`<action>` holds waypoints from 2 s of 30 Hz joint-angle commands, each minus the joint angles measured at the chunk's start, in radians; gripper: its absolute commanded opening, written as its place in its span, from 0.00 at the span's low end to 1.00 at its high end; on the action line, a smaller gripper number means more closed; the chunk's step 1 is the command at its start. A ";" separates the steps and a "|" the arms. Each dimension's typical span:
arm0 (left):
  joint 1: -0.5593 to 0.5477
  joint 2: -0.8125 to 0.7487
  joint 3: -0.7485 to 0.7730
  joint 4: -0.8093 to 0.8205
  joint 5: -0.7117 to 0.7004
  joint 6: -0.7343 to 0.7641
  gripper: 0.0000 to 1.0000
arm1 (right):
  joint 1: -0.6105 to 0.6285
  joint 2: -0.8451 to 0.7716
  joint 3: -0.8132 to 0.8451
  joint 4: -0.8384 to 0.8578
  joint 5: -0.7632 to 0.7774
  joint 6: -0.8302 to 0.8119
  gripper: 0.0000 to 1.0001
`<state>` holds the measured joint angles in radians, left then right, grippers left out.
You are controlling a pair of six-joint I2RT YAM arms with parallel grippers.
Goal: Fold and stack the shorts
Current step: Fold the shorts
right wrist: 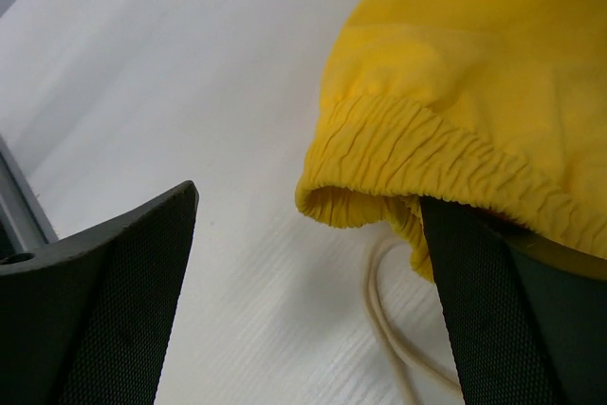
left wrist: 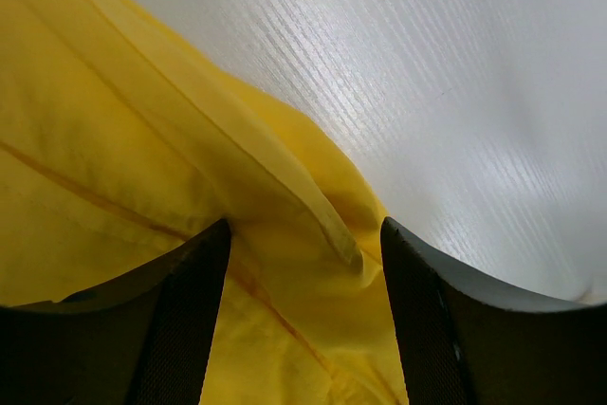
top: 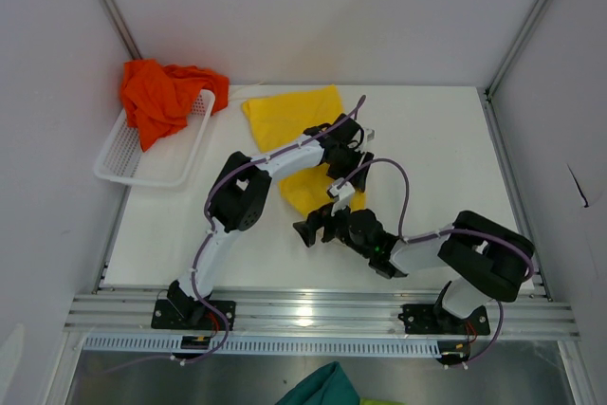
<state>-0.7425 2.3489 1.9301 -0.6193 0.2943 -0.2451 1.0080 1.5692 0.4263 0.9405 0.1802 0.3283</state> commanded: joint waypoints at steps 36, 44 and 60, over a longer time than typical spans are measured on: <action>0.068 -0.618 -0.440 0.127 -0.184 -0.166 0.99 | -0.431 -0.514 0.063 -1.002 -0.381 0.394 0.99; 0.058 -0.913 -0.845 0.227 -0.401 -0.230 0.99 | -0.542 -0.296 0.094 -0.858 -0.511 0.400 1.00; 0.045 -0.956 -1.152 0.375 -0.540 -0.356 0.97 | -0.559 -0.023 0.091 -0.577 -0.650 0.502 1.00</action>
<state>-0.6849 1.3609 0.7647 -0.3153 -0.2089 -0.5762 0.4492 1.4979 0.5034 0.3397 -0.4618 0.8188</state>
